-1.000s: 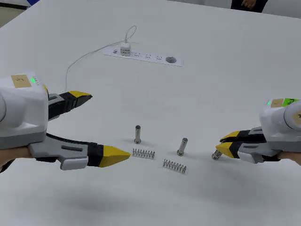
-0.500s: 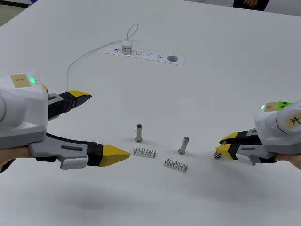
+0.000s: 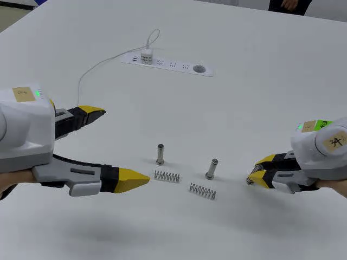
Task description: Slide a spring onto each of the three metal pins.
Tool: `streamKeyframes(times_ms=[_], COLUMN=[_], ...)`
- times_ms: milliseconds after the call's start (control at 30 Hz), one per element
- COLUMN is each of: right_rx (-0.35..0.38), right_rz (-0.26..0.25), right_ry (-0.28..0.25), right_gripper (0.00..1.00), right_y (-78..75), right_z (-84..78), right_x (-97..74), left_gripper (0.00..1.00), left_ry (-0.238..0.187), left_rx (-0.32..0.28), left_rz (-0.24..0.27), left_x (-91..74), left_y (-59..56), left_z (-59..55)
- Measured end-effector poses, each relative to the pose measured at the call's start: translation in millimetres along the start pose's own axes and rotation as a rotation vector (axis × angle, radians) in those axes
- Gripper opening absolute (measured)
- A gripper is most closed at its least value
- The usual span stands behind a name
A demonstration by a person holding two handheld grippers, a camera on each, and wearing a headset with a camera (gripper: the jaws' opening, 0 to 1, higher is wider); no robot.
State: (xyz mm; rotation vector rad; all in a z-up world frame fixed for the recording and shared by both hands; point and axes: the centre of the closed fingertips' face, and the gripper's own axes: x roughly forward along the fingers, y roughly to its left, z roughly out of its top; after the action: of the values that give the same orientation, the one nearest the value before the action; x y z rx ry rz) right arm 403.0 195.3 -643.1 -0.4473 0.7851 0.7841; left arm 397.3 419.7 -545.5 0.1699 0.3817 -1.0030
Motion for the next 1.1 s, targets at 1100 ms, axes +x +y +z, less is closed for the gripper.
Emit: streamKeyframes(times_ms=[1100], right_rx=[-0.066], right_rz=[0.073], right_ry=[-0.099], right_gripper=[0.18], right_y=[51.3], right_z=[45.6], right_x=[-2.8], left_gripper=[1.00], left_ry=[-0.029], left_rx=[0.021], left_rz=[0.008], left_x=[-10.4], left_y=[-3.3], left_z=[10.4])
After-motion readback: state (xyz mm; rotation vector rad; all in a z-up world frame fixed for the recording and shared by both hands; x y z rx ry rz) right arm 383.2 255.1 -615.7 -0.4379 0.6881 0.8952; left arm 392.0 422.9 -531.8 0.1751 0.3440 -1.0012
